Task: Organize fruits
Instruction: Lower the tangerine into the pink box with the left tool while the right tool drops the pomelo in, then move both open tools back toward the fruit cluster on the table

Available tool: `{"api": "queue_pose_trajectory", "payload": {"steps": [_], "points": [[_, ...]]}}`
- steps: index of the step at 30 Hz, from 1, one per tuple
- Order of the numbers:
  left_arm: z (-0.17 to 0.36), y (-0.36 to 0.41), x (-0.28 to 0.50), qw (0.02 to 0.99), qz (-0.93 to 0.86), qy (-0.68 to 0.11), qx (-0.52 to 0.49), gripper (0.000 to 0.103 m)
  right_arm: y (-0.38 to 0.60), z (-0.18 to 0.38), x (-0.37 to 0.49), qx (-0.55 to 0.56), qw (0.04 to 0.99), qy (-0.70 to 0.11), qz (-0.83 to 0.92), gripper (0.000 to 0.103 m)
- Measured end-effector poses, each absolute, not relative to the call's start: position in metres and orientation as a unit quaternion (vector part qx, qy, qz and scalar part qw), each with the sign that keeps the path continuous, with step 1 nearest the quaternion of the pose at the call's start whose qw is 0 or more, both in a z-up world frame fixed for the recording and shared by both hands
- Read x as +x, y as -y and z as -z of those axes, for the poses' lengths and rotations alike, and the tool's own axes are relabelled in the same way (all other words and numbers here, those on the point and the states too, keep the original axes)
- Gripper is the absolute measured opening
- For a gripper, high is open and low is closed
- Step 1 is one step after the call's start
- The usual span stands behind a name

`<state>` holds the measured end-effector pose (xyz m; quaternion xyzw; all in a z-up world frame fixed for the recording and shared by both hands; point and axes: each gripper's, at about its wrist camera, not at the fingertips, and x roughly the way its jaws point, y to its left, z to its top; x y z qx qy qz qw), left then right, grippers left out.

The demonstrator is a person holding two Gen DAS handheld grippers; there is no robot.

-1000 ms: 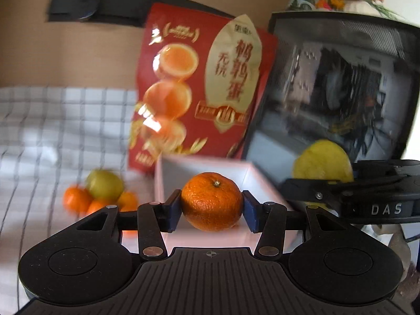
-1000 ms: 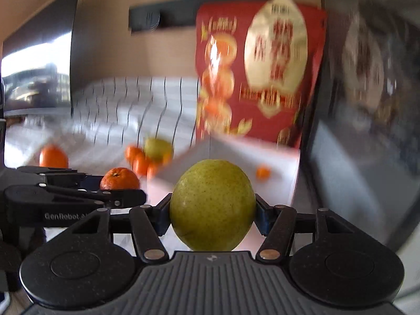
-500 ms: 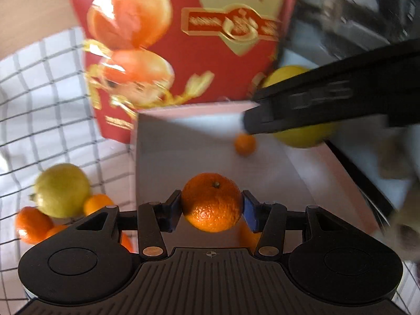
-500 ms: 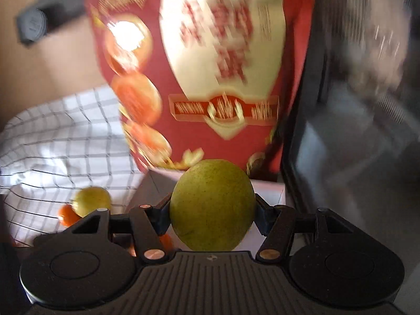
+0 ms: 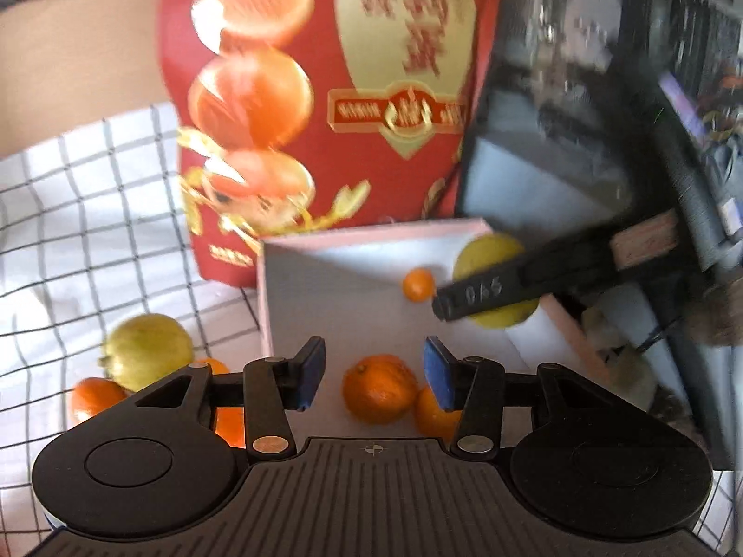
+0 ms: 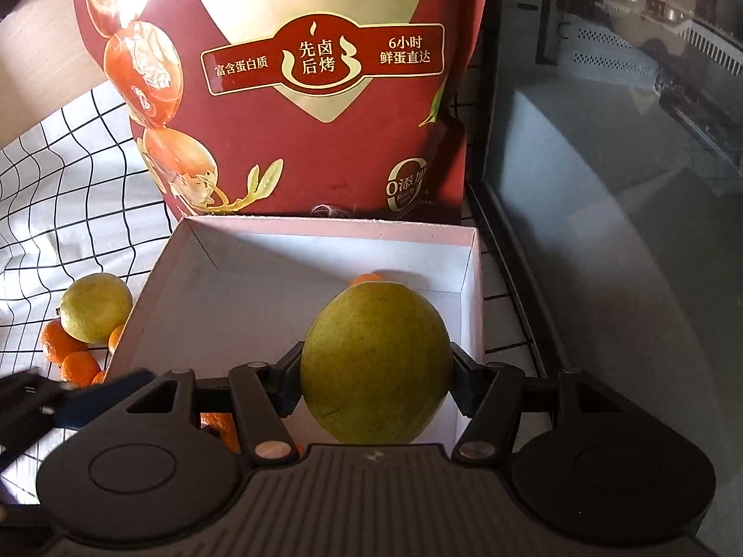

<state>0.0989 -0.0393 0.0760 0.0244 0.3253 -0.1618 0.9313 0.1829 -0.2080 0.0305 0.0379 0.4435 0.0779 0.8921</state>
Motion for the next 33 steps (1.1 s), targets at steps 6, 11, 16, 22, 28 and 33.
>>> {"api": "queue_pose_trajectory", "payload": {"steps": [6, 11, 16, 22, 28, 33], "points": [[-0.081, -0.006, 0.070, 0.955, 0.127, -0.258, -0.065, 0.051, 0.192, -0.022, 0.191, 0.010, 0.885, -0.458, -0.081, 0.061], [-0.075, -0.046, 0.051, 0.962, 0.088, -0.246, -0.075, 0.051, 0.176, -0.015, 0.191, -0.005, 0.876, -0.475, -0.086, 0.062], [-0.059, -0.100, 0.038, 0.961, 0.045, -0.242, -0.129, 0.051, 0.165, -0.024, 0.184, -0.048, 0.890, -0.449, -0.070, 0.063], [-0.031, -0.147, 0.032, 0.954, -0.003, -0.203, -0.222, 0.051, 0.145, -0.069, 0.157, -0.078, 0.919, -0.377, -0.089, 0.064], [-0.036, -0.149, 0.025, 0.961, -0.058, -0.193, -0.189, 0.051, 0.080, -0.081, 0.126, -0.086, 0.913, -0.339, -0.209, 0.064], [-0.046, -0.157, 0.011, 0.969, -0.095, -0.136, -0.183, 0.051, 0.028, -0.060, 0.117, -0.120, 0.902, -0.330, -0.252, 0.062]]}}
